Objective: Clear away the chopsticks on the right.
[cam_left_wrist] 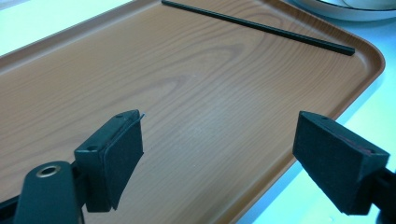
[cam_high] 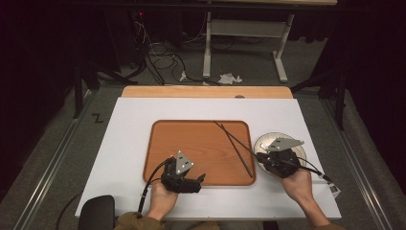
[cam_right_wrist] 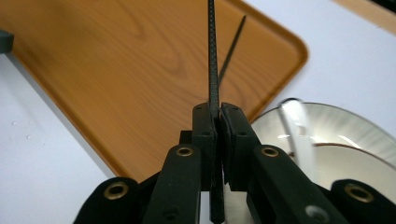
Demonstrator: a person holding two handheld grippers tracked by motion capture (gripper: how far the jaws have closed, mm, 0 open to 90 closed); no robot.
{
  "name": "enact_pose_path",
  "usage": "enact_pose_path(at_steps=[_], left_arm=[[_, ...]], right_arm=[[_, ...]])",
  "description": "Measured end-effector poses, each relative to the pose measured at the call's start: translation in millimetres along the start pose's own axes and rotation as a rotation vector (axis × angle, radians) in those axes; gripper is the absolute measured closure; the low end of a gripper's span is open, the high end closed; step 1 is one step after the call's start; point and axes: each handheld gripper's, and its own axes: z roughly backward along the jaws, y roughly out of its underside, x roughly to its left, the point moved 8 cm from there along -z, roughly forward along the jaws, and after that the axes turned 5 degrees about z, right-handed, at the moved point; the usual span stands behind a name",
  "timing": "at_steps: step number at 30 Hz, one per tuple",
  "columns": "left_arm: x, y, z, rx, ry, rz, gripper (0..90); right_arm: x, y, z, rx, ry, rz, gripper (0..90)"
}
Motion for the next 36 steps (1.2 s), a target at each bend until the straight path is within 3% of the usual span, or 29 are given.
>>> enact_pose_path(at_steps=[7,21,27,36], left_arm=[[-0.3,0.2,-0.2,0.001,0.0,-0.001,16.4],[-0.6,0.2,0.3,0.0,0.001,-0.001,16.4],[-1.0,0.4,-0.2,0.001,0.002,-0.003,16.4],[-1.5,-0.4,0.9,-0.007,-0.001,-0.004,16.4]], right_arm=[[20.2,3.3,-28.8,0.085,-0.031,0.03,85.9],[32.5,15.9,-69.4,0.186,-0.043,0.053,85.2],[34.9,21.4,-77.2,0.218,-0.052,0.064,83.6],[32.6,21.4,-78.2,0.214,-0.027,0.072,85.2]])
